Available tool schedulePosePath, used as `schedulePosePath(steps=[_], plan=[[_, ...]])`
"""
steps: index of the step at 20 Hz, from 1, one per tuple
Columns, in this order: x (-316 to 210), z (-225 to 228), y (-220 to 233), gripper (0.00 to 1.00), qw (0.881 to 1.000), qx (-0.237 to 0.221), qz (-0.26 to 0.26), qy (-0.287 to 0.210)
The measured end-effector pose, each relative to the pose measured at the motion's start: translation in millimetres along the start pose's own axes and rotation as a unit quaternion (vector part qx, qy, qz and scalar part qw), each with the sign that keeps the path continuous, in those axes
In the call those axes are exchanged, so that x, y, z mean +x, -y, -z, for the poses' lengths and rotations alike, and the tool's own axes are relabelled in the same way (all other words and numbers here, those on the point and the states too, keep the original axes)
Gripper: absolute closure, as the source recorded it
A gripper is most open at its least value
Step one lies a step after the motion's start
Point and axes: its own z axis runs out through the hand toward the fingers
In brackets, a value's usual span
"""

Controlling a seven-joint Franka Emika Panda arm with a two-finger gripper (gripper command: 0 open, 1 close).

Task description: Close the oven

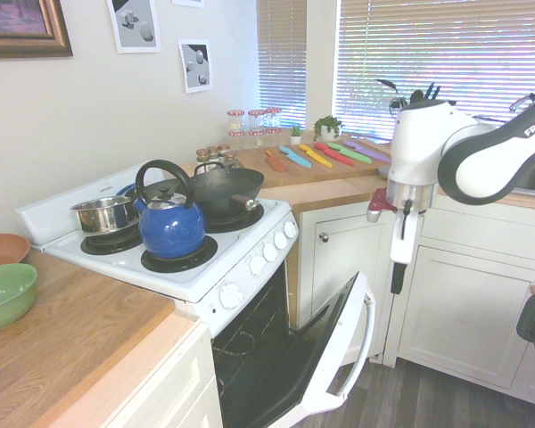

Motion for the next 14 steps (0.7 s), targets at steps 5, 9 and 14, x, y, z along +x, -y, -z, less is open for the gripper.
schedulePosePath(steps=[5, 9, 14], plan=[[-8.0, -56.4, -5.8, 0.00, 1.000, 0.012, -0.004, 0.016], [-13.4, -96.8, 0.2, 0.00, 0.999, 0.029, -0.005, 0.022], [-11.6, -134.5, 15.1, 0.00, 0.999, 0.046, 0.015, 0.011]])
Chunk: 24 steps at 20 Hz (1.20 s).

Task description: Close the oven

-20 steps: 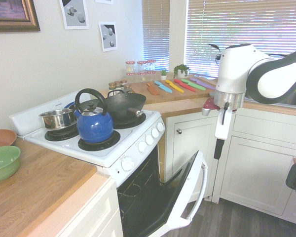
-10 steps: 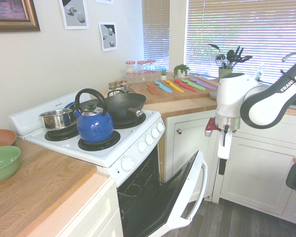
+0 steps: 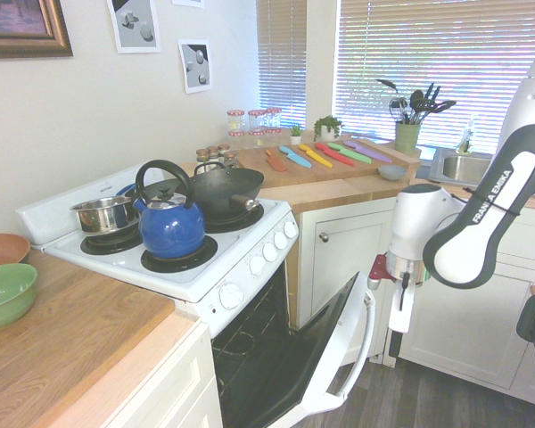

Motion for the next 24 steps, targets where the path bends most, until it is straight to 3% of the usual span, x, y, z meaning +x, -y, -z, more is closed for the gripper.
schedulePosePath(steps=[5, 14, 24], plan=[[25.2, -19.6, 17.3, 0.00, 1.000, 0.009, 0.007, -0.012], [99.2, -56.4, 21.0, 0.00, 0.999, 0.000, -0.039, -0.032], [86.4, -51.2, -6.7, 0.00, 0.999, -0.023, -0.043, -0.021]])
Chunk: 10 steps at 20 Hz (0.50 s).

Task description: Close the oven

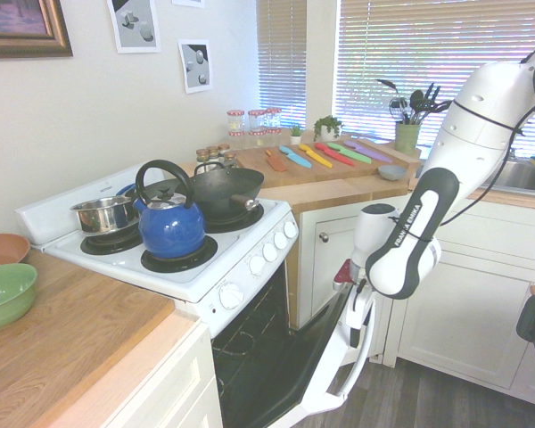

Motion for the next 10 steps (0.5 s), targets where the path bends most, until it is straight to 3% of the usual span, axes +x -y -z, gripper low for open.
schedulePosePath(steps=[10], plan=[[-33.7, -23.7, 2.3, 0.00, 1.000, 0.002, 0.022, 0.011]])
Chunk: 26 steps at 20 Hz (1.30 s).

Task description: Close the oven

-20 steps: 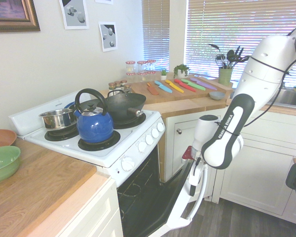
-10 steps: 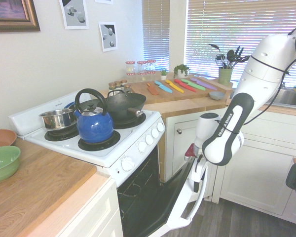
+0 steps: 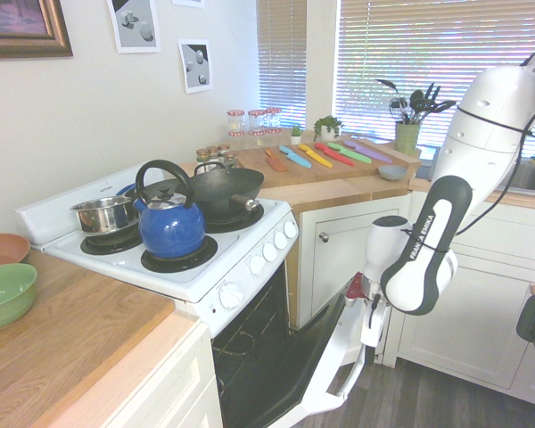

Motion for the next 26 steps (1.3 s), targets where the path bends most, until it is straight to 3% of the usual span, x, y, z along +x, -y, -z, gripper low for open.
schedulePosePath(steps=[8, 15, 20, 26], plan=[[32.0, 0.9, 28.1, 0.00, 1.000, 0.018, -0.001, -0.018], [58.5, -34.6, 21.3, 0.00, 1.000, 0.005, -0.011, -0.013], [59.3, -17.4, 69.3, 0.00, 0.999, 0.026, 0.015, -0.029], [55.9, 33.8, 135.9, 0.00, 0.997, 0.048, 0.028, -0.050]])
